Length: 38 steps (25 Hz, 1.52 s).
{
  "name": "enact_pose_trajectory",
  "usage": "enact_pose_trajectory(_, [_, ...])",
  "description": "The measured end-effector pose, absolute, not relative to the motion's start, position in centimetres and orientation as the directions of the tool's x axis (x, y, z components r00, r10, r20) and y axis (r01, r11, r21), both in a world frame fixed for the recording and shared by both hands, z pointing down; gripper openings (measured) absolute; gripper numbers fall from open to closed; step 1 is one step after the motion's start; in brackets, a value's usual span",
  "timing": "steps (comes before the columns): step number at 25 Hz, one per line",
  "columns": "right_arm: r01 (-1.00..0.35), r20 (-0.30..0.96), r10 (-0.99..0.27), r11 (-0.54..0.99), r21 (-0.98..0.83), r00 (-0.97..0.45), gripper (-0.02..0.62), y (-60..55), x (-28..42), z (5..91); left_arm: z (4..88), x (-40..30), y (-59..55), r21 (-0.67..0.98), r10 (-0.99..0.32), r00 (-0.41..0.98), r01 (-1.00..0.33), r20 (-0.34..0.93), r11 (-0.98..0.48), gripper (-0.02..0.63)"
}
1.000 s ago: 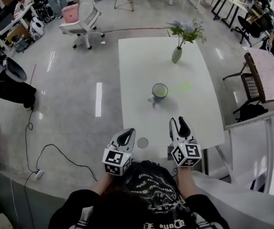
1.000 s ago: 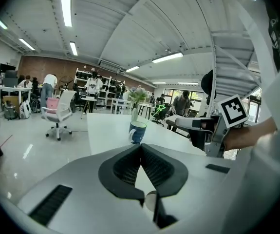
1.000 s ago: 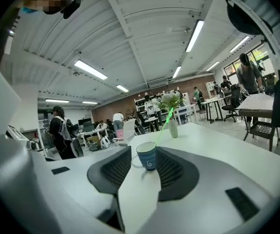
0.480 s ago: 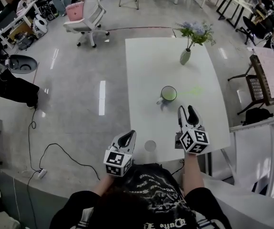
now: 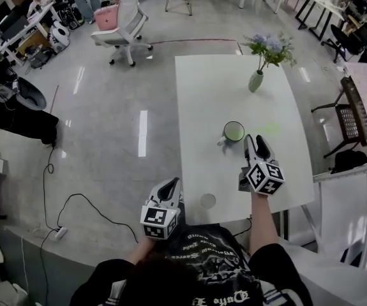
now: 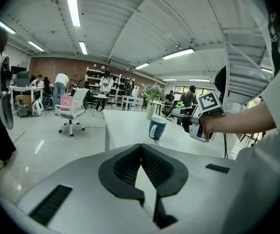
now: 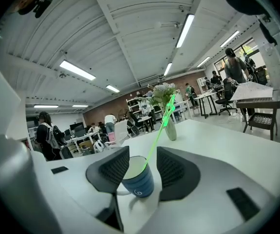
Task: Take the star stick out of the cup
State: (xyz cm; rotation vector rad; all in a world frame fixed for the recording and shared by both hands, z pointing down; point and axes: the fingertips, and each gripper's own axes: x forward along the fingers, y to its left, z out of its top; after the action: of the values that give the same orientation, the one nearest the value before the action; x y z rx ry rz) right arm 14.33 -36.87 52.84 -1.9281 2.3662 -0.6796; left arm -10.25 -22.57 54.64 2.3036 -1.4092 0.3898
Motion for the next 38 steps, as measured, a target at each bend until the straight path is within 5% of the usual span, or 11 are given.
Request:
enact_pose_trajectory(10, [-0.921,0.265,-0.937,0.117,-0.372,-0.226,0.152,-40.3,14.3,53.9,55.4,-11.5,-24.4,0.206,-0.764,0.453,-0.891,0.459,-0.405,0.02])
enact_pose_trajectory(21, [-0.921,0.267,-0.945,0.078,-0.381,-0.19,0.026,-41.9,13.1,54.0,55.7,-13.8,-25.3,0.255,-0.761,0.458,-0.889,0.459,-0.381,0.02])
enact_pose_trajectory(38, [-0.92,0.212,-0.949,0.147,-0.363,-0.235,0.02,-42.7,11.6,51.6,55.5,-14.4,-25.5,0.252,-0.779,0.435,-0.9,0.451,-0.357,0.02])
